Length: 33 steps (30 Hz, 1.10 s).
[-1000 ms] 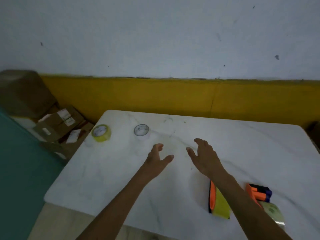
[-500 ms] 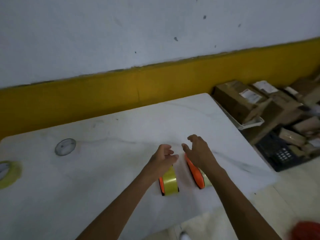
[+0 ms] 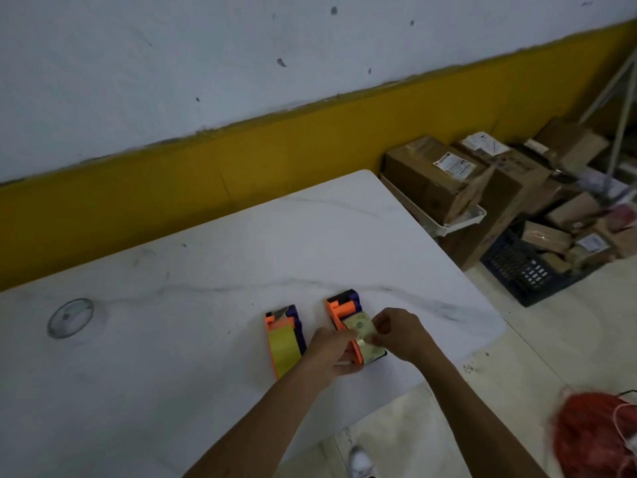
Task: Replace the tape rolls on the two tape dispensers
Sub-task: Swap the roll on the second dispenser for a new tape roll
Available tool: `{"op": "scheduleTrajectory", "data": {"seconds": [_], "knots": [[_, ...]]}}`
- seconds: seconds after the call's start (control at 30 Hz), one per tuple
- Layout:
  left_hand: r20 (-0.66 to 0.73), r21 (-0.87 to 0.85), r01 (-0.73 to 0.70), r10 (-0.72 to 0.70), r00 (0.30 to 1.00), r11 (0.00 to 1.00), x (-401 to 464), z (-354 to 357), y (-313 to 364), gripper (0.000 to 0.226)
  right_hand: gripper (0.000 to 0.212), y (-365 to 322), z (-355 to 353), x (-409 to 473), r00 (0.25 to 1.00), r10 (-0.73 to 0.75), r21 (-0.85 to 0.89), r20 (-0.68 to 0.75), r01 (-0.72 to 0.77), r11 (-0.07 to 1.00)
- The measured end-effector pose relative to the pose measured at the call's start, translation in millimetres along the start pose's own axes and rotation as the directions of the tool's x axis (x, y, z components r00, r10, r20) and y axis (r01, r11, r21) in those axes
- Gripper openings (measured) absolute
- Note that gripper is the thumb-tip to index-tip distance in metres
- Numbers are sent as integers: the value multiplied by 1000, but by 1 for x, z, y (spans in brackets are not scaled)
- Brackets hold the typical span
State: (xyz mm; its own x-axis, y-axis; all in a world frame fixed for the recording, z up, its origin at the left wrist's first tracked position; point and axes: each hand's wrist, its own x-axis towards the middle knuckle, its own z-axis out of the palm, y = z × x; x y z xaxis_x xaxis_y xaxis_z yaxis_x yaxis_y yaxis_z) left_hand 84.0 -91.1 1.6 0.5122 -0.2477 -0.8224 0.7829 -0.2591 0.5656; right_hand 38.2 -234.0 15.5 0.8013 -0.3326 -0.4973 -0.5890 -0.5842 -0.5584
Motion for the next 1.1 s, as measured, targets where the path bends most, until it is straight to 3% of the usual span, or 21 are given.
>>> {"op": "scheduleTrajectory", "data": {"seconds": [0.17,0.37,0.57,0.73,0.8,0.87,0.93,1.03,1.1], "knots": [[-13,49,7,-6,1000,999,2,-3,-2,26,40,13,-11,16,992,66,64,110,-73,995],[-80,79,-7,14,997,997,5,2,13,26,45,16,-22,29,981,29,137,194,-56,989],[-137,-31,-37,32,990,999,2,3,26,13,34,16,-50,37,981,-50,174,188,17,985],[-134,-48,-16,10,991,999,2,9,14,11,33,9,-85,41,994,-82,162,75,69,984],[-111,-14,13,-14,994,1000,-6,8,6,13,33,-7,-96,40,989,-133,206,58,119,971],[-116,129,17,-1,993,992,-11,0,3,14,32,-34,-101,39,976,-208,259,66,184,948],[-177,148,-92,118,977,985,-15,-18,9,17,29,-69,-95,38,952,-291,288,89,256,923],[-227,-127,-372,338,913,919,-24,-56,31,27,27,-123,-62,36,902,-416,311,118,364,878],[-237,-258,-455,401,885,852,-39,-88,47,43,26,-156,-28,33,880,-470,348,73,419,839]]}}
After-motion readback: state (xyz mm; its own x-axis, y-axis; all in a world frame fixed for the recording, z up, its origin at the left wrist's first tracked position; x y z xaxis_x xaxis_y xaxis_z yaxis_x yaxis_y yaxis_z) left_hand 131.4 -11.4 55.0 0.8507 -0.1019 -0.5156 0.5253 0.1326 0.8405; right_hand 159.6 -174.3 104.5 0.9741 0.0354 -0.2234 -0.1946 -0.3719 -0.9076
